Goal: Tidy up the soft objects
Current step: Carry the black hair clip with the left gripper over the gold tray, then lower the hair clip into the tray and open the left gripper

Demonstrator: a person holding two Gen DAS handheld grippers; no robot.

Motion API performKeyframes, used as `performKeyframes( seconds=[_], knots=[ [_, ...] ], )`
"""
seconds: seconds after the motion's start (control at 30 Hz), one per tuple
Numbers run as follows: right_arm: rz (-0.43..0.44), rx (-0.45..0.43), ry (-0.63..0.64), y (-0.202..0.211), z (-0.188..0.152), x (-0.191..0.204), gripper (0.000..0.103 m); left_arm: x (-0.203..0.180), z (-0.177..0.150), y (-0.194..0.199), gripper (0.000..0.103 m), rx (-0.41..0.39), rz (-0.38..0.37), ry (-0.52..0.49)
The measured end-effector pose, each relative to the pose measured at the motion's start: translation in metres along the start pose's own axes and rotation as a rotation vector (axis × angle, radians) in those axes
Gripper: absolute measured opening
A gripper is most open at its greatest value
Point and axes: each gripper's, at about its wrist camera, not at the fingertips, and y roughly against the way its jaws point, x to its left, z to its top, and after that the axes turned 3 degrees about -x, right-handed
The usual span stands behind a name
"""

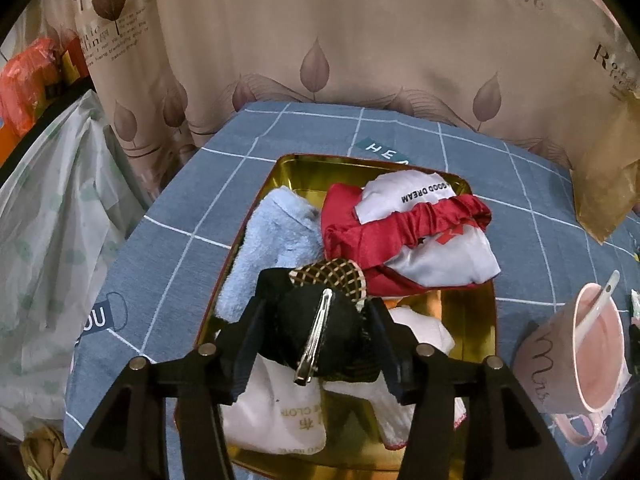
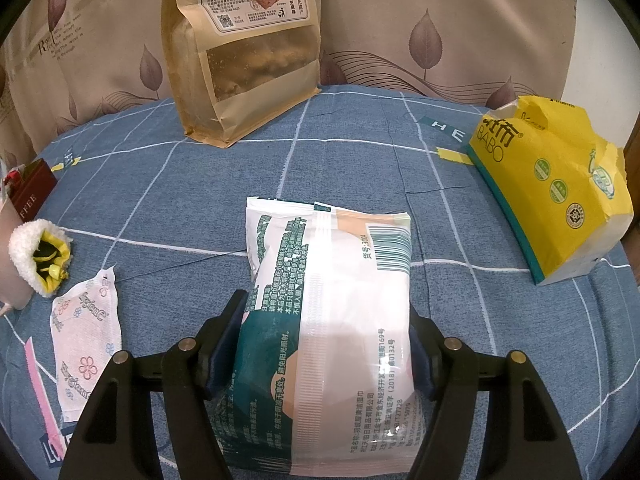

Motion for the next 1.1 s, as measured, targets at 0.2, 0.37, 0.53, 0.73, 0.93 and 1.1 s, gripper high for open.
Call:
performKeyframes(
  seconds=[0.2, 0.37, 0.53, 0.73, 0.93, 1.1],
  knots=[
    [-0.001, 0.0, 0.001, 0.0, 0.0, 0.0, 0.067, 0.002, 0.002, 0.016, 0.058, -0.032, -0.027, 0.013],
    [-0.003, 0.001, 0.002, 0.001, 0.0, -0.001, 0.067, 0.003, 0.003, 0.03, 0.059, -0.056, -0.056, 0.016],
    [-0.003, 0.001, 0.002, 0.001, 0.0, -0.001, 0.067, 0.004, -0.003, 0.046, 0.059, -0.085, -0.076, 0.033],
    [-0.003, 0.001, 0.002, 0.001, 0.0, 0.0, 0.067, 0.006, -0.027, 0.071, 0.059, -0.109, -0.086, 0.043],
    [-0.004, 0.001, 0.003, 0.001, 0.0, 0.001, 0.067, 0.006, -0.059, 0.091, 0.06, -0.127, -0.086, 0.018],
    [-0.005, 0.001, 0.004, 0.0, 0.001, -0.001, 0.067, 0.012, -0.073, 0.099, 0.06, -0.146, -0.094, 0.041]
  ],
)
